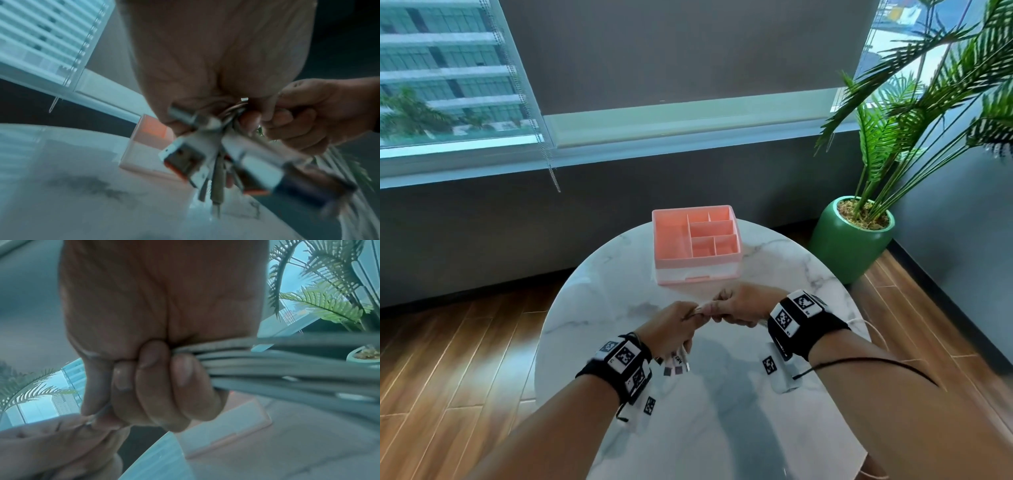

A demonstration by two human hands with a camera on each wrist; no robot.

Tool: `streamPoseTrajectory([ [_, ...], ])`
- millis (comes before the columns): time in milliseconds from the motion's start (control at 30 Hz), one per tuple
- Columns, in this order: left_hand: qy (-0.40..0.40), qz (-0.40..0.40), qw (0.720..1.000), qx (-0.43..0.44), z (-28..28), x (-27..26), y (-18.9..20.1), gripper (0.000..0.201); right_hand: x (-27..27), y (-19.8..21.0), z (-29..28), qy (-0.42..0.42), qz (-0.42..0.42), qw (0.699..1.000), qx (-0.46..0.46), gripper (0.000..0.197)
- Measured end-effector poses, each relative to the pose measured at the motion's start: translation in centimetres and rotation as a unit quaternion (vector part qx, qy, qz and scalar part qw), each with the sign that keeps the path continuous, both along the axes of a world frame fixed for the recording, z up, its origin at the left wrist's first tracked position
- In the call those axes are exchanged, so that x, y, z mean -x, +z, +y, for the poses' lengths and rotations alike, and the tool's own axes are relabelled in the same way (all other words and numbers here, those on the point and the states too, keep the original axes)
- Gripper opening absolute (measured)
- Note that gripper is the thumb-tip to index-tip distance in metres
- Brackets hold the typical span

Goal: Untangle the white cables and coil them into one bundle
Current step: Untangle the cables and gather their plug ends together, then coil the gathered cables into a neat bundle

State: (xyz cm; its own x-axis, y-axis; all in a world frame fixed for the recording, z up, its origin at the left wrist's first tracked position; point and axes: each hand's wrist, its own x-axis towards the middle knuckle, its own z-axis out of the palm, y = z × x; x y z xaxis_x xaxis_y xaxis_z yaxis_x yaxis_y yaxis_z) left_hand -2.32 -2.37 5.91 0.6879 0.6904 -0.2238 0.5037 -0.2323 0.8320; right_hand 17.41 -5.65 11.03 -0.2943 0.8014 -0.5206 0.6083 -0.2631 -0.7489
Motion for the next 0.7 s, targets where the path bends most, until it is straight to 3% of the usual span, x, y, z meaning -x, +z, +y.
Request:
streamPoseTrajectory([
  [167, 0.032, -0.102, 0.971, 0.214, -1.1, -0.4, 0.9, 0.037, -1.3, 0.7, 0.1, 0.000, -0.002, 0.996, -0.085, 0.038],
  [267, 0.029, -0.165, 0.932, 0.322, -1.6, -0.1, 0.9, 0.035, -1.7, 0.8, 0.3, 0.007, -0.005, 0.993, -0.121, 0.036],
  [400, 0.027, -0.196, 0.910, 0.364, -2.6, -0.4, 0.9, 0.035, -1.7, 2.0, 0.9, 0.008, -0.039, 0.984, -0.176, 0.030],
  [600, 0.081, -0.296, 0.880, 0.362, -2.4, -1.8, 1.7, 0.013, -2.7, 2.0, 1.6, -0.022, 0.026, 0.984, -0.177, 0.027],
  [700, 0.112, -0.306, 0.868, 0.375, -2.3, -2.0, 1.7, 0.017, -2.9, 1.8, 1.8, -0.021, 0.031, 0.984, -0.177, 0.027],
])
